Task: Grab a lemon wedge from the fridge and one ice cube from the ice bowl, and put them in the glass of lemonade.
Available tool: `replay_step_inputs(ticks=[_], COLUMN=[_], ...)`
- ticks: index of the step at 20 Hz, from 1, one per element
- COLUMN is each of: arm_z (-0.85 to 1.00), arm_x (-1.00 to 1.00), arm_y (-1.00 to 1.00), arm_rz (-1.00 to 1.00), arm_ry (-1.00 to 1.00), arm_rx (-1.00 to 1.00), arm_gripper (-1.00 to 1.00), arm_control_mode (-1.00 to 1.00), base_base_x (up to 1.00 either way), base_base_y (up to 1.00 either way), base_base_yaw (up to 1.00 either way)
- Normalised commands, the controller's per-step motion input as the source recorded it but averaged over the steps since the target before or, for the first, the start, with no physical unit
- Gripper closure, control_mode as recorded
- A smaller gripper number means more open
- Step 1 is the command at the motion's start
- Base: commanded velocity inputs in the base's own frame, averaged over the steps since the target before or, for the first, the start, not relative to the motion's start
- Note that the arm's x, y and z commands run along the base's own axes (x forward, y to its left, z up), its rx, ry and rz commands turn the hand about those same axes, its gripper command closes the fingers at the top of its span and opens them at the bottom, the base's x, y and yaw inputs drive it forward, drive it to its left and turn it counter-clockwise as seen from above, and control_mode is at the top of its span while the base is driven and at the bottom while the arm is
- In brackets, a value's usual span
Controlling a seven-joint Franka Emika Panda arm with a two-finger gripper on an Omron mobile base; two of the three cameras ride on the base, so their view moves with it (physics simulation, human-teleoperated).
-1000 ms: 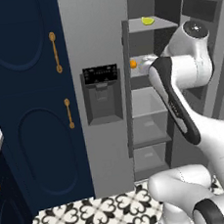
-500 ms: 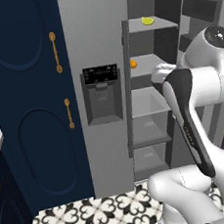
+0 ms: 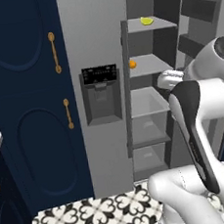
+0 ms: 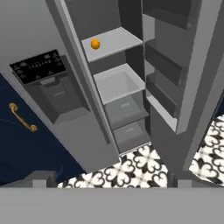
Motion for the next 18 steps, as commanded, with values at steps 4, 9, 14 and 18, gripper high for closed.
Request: replay_step_inputs(ticks=[4, 9, 14, 18], arm_z=[0.00, 0.00, 0.00, 0.00], arm_x=[0.00, 0.00, 0.00, 0.00], arm_y=[0.00, 0.00, 0.00, 0.00], arm_rz=[0.00, 0.00, 0.00, 0.00], arm_ry=[0.00, 0.00, 0.00, 0.00], arm_rx=[0.00, 0.00, 0.00, 0.00], arm_gripper=[-1.00, -1.00, -1.00, -1.00], arm_control_mode=[1.00, 1.00, 1.00, 1.00], base_base_x=[0.26, 0.53, 0.91, 0.98], base_base_y=[-0.36, -0.10, -0.01, -0.02], base_base_yaw=[-0.37, -0.41, -0.07, -0.06])
